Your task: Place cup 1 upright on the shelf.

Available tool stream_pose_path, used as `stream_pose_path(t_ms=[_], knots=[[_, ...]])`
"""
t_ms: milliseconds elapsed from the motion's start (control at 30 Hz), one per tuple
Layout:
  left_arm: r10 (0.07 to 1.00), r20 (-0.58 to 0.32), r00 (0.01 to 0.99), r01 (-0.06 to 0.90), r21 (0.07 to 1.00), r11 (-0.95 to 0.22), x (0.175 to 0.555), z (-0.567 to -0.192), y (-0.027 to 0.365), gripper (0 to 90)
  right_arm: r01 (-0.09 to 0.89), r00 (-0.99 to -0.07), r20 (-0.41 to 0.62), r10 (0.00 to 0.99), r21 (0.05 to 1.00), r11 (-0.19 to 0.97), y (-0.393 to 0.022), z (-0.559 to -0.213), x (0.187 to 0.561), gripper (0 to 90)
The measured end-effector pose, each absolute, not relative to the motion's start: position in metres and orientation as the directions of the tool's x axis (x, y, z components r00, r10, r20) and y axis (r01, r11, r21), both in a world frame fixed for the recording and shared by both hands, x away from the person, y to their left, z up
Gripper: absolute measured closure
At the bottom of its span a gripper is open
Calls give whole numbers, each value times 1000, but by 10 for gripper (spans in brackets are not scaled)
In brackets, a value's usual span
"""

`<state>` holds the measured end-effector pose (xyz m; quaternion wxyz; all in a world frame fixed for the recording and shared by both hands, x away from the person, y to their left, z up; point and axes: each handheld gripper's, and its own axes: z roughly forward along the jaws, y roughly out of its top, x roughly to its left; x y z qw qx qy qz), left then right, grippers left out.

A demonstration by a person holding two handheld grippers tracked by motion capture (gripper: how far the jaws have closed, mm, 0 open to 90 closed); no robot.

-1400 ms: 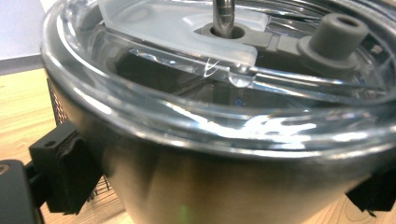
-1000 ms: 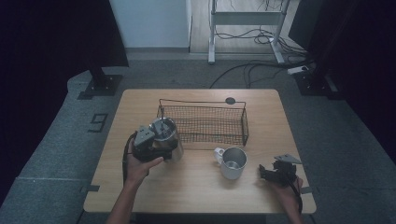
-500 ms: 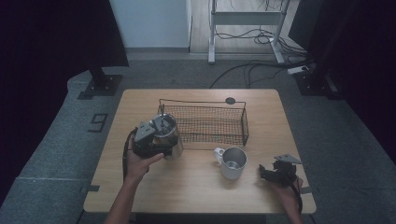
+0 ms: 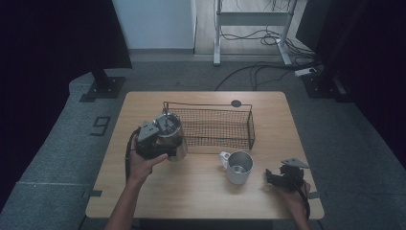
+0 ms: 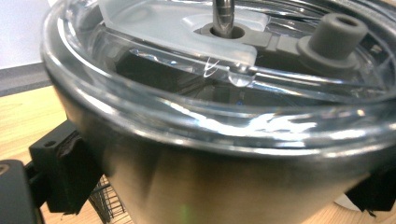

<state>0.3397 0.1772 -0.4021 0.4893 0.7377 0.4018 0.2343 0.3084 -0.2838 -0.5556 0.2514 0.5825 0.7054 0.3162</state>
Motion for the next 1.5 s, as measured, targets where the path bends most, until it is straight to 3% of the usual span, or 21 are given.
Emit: stream_pose_path(t_ms=[1500], knots=[[834, -40, 550, 347, 920, -185, 361, -381, 176, 42, 662, -194, 13, 981, 739, 122, -284, -556, 308, 126]])
